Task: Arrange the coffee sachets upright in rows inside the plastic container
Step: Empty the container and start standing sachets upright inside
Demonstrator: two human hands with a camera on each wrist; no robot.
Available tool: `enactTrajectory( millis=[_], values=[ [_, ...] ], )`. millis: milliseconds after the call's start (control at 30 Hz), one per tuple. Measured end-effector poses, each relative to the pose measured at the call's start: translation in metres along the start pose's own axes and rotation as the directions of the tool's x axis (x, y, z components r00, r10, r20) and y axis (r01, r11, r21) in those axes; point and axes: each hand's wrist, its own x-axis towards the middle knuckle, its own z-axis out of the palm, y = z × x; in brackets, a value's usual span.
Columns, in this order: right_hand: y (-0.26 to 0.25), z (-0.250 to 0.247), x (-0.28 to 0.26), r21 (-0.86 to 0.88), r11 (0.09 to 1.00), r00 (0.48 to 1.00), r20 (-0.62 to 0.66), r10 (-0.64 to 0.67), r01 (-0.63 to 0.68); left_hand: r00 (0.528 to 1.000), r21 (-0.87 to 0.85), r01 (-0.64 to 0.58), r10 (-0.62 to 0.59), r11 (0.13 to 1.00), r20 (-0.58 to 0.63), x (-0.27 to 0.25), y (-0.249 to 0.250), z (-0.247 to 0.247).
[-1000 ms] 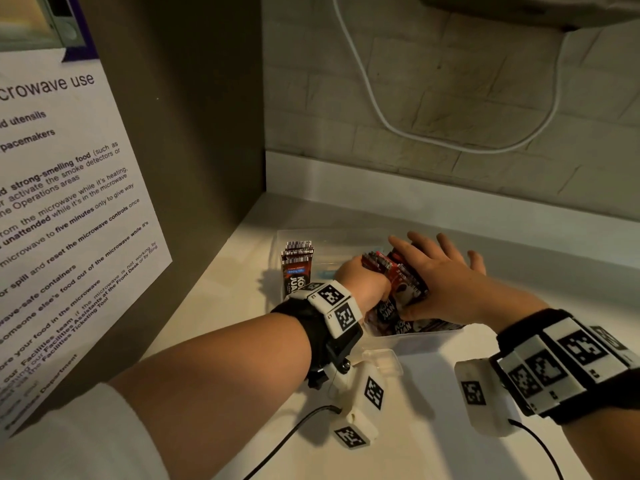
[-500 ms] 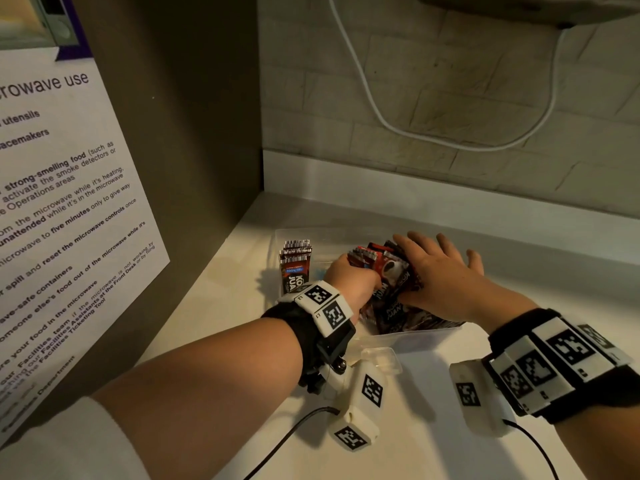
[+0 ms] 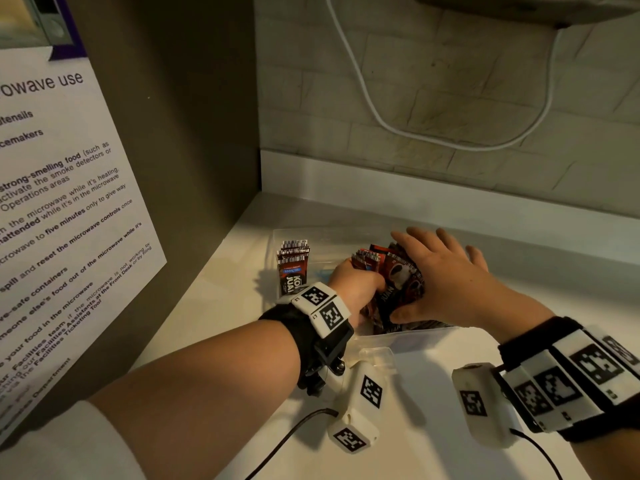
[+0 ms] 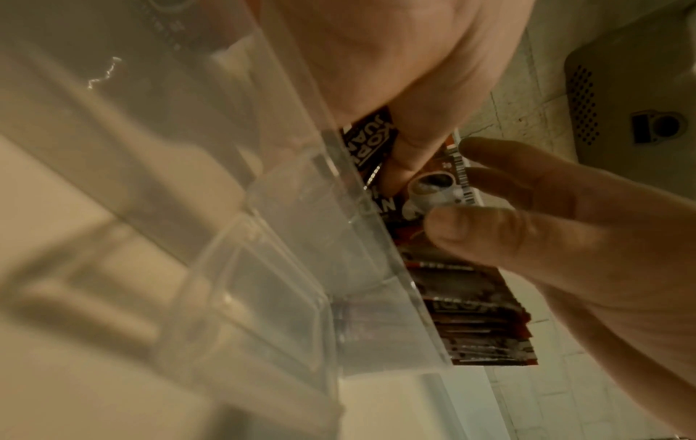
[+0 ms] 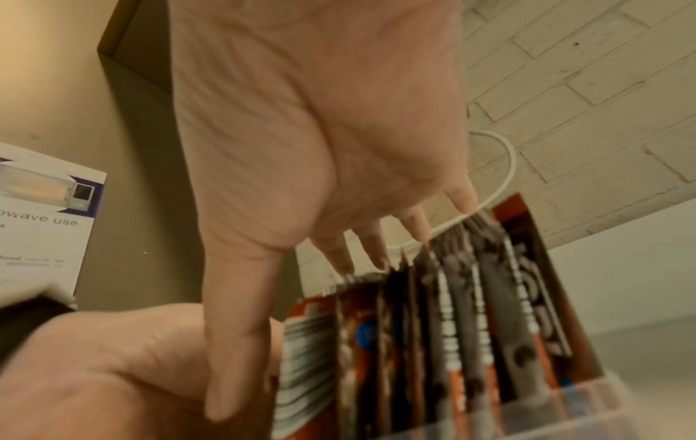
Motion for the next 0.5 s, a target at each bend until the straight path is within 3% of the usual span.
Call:
enactTrajectory(
  millis=[500],
  values=[
    [0.0027, 0.0002, -0.0032, -0.009, 1.0, 1.0, -0.004, 0.027, -0.027, 0.996, -0.102, 0.076, -0.07, 0.992, 0.062, 0.0006, 0.0019, -0.0062]
  ],
)
